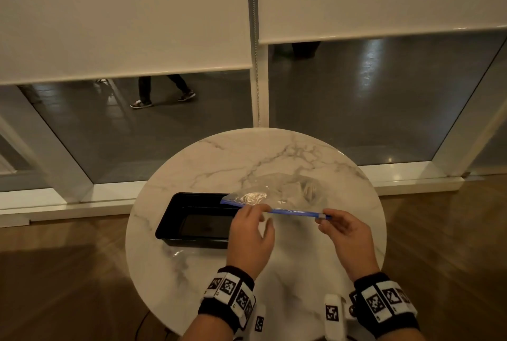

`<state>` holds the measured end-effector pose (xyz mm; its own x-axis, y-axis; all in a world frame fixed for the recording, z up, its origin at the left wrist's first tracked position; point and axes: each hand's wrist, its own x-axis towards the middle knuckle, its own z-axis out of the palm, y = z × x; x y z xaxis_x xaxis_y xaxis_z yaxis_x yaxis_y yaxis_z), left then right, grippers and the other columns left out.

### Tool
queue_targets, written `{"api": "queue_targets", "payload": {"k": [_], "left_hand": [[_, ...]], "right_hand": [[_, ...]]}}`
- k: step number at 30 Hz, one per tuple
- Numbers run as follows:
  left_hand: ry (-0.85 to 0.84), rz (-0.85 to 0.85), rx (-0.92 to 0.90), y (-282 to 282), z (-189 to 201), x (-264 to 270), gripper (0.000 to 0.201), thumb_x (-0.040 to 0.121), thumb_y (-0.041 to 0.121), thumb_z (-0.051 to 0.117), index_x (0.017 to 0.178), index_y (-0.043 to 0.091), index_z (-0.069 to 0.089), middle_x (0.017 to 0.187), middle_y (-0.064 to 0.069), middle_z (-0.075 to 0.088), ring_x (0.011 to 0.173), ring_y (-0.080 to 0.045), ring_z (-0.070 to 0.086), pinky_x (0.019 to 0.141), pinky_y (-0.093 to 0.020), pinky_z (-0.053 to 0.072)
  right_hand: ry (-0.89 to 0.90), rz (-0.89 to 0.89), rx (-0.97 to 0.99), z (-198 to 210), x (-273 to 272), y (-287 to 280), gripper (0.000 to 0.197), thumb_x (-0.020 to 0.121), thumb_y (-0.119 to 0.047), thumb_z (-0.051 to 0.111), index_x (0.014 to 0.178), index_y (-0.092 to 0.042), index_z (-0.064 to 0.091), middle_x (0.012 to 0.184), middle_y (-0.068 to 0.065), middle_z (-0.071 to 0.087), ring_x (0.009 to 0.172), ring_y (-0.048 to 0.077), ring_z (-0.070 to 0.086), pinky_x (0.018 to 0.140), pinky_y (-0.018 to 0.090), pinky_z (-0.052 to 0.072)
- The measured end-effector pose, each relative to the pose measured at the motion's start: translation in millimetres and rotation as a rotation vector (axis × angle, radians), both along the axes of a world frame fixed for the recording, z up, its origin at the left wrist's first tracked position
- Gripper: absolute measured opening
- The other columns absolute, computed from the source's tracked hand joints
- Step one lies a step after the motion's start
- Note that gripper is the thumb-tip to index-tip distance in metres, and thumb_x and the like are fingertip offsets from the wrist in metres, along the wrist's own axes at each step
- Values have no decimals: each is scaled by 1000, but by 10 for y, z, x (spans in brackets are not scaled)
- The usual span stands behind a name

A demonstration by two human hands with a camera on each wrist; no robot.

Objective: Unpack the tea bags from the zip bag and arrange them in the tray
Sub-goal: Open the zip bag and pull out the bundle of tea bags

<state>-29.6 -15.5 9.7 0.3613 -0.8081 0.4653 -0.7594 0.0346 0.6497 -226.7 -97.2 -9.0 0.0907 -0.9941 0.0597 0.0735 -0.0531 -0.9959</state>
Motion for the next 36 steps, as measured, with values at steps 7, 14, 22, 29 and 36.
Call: {"api": "queue_targets", "payload": {"k": [7,14,22,29,36], "left_hand": [[-460,-235,-90,-248,88,-194,20,93,34,65,113,34,69,110,16,66,106,-7,56,93,-31,37],[-481,-266,-93,-417,67,-263,17,94,42,58,99,34,72,96,16,71,91,-9,62,87,-35,38],[-525,-203,-36,-426,28,-254,11,94,36,56,90,35,66,89,16,67,86,-9,59,85,-34,35],[-542,7,36,-273,-11,345,15,88,23,72,91,35,64,92,17,66,87,-11,61,84,-35,38],[-514,52,224,-109,-48,714,16,89,21,68,94,35,63,95,17,65,88,-9,62,84,-32,42]], "right_hand": [[29,36,-77,12,124,79,20,91,3,66,100,-14,72,89,3,78,84,17,74,77,22,59],[46,51,-144,88,117,114,13,89,5,67,90,-8,71,83,6,76,79,21,74,75,27,60],[124,108,-172,104,22,59,21,93,6,61,85,-11,70,82,6,75,82,19,74,77,27,61],[-9,-132,-94,155,-301,-140,18,97,3,55,89,-11,63,91,20,71,88,30,73,75,24,62],[-37,-238,-35,219,-410,-188,18,98,0,54,91,-15,62,99,20,69,91,29,71,71,17,60]]}}
